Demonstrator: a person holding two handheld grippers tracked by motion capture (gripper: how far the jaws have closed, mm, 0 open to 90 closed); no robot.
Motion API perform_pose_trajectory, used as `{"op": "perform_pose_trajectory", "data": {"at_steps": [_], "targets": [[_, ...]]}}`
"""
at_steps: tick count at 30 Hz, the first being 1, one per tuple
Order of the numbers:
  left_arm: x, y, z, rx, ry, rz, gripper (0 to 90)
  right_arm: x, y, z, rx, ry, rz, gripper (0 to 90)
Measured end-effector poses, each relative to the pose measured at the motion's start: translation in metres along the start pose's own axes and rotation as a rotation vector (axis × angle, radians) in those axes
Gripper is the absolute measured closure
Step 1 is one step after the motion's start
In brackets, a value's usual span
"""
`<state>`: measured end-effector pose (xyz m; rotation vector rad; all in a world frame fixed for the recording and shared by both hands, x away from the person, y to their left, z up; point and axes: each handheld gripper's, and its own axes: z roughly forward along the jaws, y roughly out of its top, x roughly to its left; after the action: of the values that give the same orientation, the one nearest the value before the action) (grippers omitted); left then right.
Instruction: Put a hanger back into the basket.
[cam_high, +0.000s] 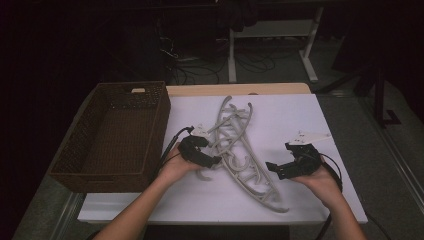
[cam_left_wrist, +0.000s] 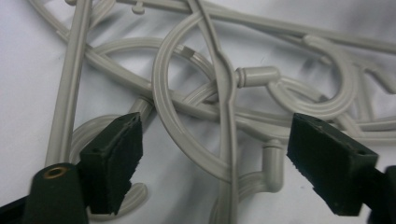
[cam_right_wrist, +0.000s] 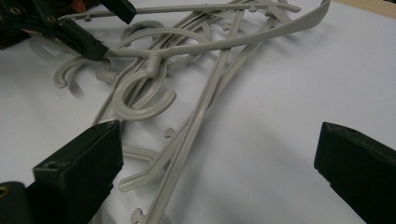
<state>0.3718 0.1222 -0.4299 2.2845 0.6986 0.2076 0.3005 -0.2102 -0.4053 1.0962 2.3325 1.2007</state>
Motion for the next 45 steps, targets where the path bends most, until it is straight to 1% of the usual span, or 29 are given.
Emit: {"op": "perform_pose_trajectory", "data": {"at_steps": [2,4,5,7,8,12,16,19,24,26,30,33,39,41,42,45], "targets": [[0.0,-0.001,0.003,0.014,0.009,0.002,20.5,0.0,0.0,0.0,0.002,0.0,-0.001,0.9],[0.0,-0.002,0.007,0.02,0.008,-0.001,23.4,0.0,0.0,0.0,0.001,0.001,0.0,0.9],[0.0,-0.003,0.008,0.032,0.013,0.004,25.1,0.0,0.0,0.0,0.001,0.002,-0.001,1.0],[0.0,-0.005,0.011,0.038,0.024,0.0,28.0,0.0,0.0,0.001,0.002,0.0,-0.002,0.9],[0.0,-0.005,0.012,0.041,0.025,-0.001,30.9,0.0,0.0,0.001,0.004,0.0,-0.001,0.9],[0.002,-0.007,0.013,0.055,0.032,-0.003,36.8,0.0,0.0,0.001,0.002,0.0,-0.003,0.9],[0.003,-0.007,0.014,0.07,0.041,-0.014,42.6,0.0,0.0,0.0,0.002,0.0,-0.003,0.9],[0.005,-0.008,0.015,0.075,0.032,-0.028,47.1,0.0,0.0,0.0,0.0,0.001,-0.002,0.9],[0.006,-0.009,0.016,0.09,0.053,-0.028,53.3,0.0,0.0,0.001,0.001,0.001,-0.003,0.9],[0.007,-0.009,0.016,0.093,0.052,-0.032,56.2,0.0,0.0,0.001,0.001,0.001,-0.003,1.0],[0.005,-0.009,0.016,0.108,0.064,-0.02,60.5,0.0,0.0,0.001,0.002,0.0,-0.003,0.9],[0.005,-0.008,0.015,0.111,0.056,-0.026,62.2,0.0,0.0,0.001,0.002,0.0,-0.004,1.0],[0.006,-0.008,0.015,0.121,0.053,-0.04,66.3,0.0,-0.001,0.001,0.006,0.001,-0.003,1.0],[0.007,-0.008,0.015,0.125,0.061,-0.04,69.7,0.0,0.0,0.001,0.006,-0.001,-0.006,1.0],[0.007,-0.009,0.014,0.123,0.057,-0.047,72.7,0.0,0.0,0.001,0.004,0.0,-0.004,1.0],[0.007,-0.009,0.014,0.125,0.06,-0.048,76.8,0.001,0.0,0.002,0.007,0.001,-0.004,0.9]]}}
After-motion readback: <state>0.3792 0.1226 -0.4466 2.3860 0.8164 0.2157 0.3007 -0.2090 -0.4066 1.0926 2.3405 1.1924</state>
